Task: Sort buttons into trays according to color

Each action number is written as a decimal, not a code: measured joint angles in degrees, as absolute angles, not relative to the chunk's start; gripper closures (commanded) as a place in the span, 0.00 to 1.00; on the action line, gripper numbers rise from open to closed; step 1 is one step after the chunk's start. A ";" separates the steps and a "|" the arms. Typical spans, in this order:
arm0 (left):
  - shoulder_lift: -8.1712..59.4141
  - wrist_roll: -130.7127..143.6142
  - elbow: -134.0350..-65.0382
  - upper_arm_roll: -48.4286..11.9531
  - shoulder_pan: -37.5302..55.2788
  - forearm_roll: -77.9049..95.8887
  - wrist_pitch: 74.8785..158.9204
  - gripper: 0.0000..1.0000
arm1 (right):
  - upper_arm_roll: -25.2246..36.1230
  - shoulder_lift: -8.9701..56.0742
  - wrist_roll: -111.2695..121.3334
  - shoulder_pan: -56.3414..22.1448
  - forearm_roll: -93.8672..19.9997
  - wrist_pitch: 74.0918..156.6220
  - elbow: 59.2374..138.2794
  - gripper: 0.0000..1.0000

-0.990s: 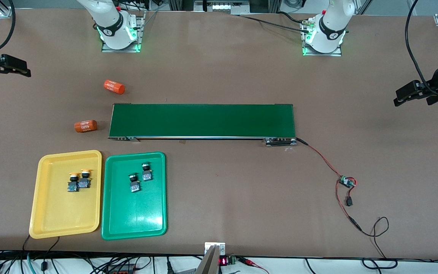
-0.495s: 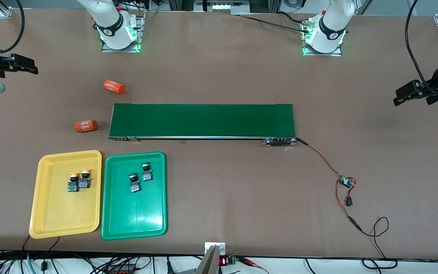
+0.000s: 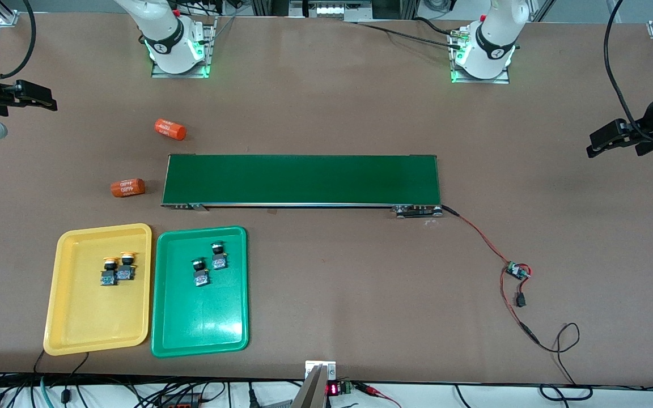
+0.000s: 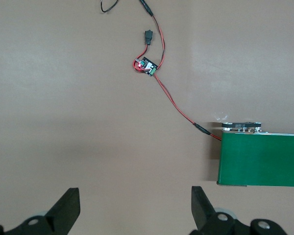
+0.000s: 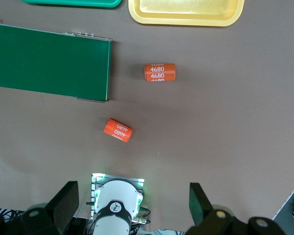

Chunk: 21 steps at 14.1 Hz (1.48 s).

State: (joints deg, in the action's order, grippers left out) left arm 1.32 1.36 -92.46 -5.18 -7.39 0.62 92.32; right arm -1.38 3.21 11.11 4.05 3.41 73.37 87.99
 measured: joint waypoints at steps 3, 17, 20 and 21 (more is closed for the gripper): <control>1.32 1.36 -92.46 -5.18 -7.39 0.62 92.32 0.00 | -1.38 3.21 10.84 4.07 3.41 73.51 87.99 0.00; 1.32 1.36 -92.46 -5.18 -7.39 0.62 92.32 0.00 | -1.40 3.22 10.34 4.17 3.24 77.13 88.13 0.00; 1.32 1.36 -92.47 -5.18 -7.39 0.62 92.32 0.00 | -1.46 3.32 9.66 4.17 2.05 80.24 88.48 0.00; 1.32 1.36 -92.46 -5.18 -7.39 0.62 92.32 0.00 | -1.46 3.36 9.58 4.17 1.99 80.85 88.52 0.00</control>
